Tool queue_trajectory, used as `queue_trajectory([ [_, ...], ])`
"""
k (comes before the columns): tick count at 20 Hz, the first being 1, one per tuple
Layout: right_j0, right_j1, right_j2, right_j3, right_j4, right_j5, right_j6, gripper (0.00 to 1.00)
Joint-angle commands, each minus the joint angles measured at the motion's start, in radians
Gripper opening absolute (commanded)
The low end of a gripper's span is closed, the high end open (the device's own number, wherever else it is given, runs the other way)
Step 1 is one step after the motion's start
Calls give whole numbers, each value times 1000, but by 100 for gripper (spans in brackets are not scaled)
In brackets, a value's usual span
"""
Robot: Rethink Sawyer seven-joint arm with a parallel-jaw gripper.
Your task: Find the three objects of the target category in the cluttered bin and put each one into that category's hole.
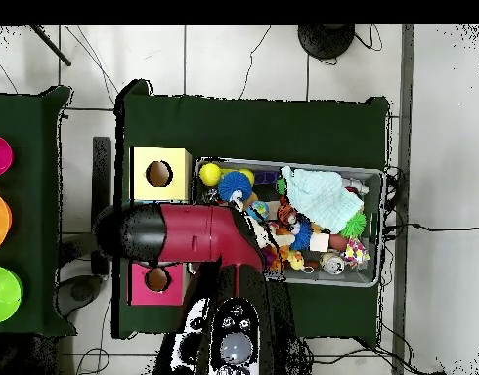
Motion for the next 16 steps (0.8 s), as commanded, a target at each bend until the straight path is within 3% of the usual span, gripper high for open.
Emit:
queue_trajectory([
  [1,18,42,-19,2,33,-57,291,0],
  [16,108,121,-34,6,85,-149,374,0],
])
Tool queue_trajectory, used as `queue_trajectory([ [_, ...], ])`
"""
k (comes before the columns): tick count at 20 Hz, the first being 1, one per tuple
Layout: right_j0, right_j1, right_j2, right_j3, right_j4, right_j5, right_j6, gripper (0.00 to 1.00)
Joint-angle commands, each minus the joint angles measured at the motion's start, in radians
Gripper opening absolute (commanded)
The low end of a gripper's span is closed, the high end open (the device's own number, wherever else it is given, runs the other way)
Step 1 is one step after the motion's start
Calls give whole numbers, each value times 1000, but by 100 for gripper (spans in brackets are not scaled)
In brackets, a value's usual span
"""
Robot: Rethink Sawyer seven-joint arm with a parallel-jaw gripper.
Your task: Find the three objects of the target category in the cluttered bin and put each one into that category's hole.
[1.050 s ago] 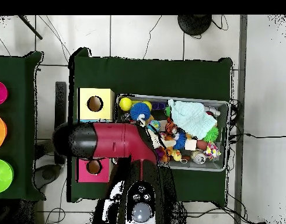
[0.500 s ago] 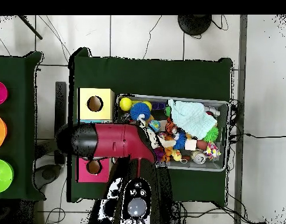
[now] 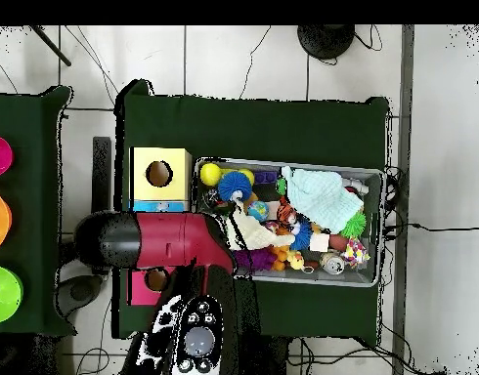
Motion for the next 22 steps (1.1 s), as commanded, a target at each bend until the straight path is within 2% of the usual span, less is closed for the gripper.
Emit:
queue_trajectory([
  [1,13,73,6,5,46,-76,284,0],
  [10,-5,106,16,17,50,-131,262,0],
  [18,-23,213,34,-14,55,-250,252,0],
  [22,-23,235,33,-23,56,-274,250,0],
])
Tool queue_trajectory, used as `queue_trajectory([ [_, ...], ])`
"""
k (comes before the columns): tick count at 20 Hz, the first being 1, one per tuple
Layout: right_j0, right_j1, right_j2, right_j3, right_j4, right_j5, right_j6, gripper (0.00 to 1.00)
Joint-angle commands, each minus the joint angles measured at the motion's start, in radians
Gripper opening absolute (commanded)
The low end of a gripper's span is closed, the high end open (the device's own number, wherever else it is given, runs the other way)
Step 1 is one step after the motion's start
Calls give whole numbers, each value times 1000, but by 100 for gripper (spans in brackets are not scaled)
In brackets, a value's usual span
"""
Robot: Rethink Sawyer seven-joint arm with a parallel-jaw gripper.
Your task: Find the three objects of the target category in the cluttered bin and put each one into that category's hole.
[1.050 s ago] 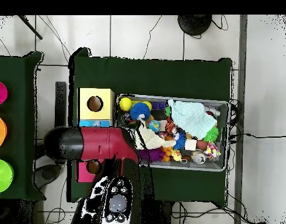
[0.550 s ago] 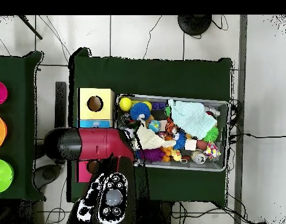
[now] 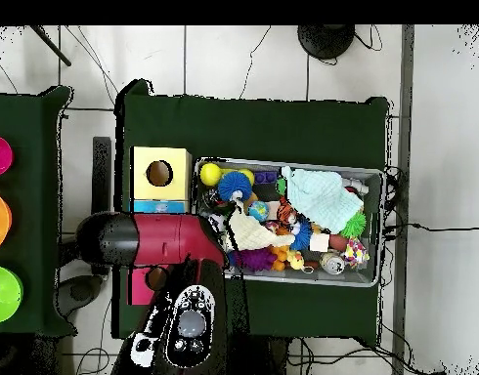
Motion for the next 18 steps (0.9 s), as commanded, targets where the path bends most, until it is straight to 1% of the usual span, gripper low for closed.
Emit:
queue_trajectory([
  [1,-44,178,38,-25,13,-219,217,0],
  [5,-42,202,38,-34,18,-242,218,0],
  [12,-46,218,37,-37,26,-268,208,0],
  [18,-52,260,41,-55,25,-310,204,0],
])
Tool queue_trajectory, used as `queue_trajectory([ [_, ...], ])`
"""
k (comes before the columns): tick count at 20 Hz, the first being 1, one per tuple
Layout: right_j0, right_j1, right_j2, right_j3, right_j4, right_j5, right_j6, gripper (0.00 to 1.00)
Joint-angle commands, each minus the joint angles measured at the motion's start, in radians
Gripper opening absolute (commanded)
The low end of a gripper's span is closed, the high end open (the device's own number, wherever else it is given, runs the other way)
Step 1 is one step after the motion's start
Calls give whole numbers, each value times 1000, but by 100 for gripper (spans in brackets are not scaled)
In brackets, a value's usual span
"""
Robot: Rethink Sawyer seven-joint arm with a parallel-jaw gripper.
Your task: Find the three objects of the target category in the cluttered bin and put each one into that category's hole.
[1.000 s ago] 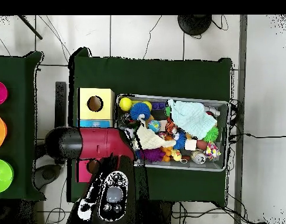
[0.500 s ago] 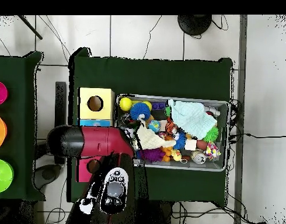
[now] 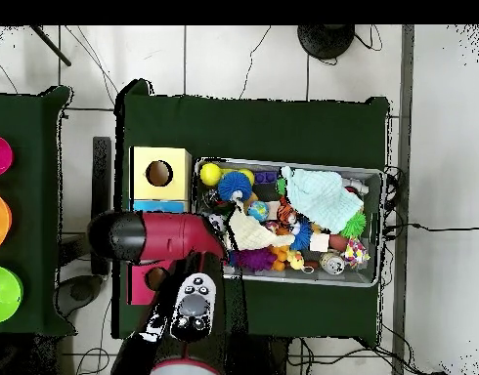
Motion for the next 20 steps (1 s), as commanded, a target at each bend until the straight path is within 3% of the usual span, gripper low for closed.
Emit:
queue_trajectory([
  [1,-53,181,42,-47,-3,-281,202,0],
  [7,-51,214,38,-55,18,-318,195,0],
  [19,-45,133,6,-23,20,-256,192,0],
  [20,-51,127,11,-10,26,-266,198,100],
])
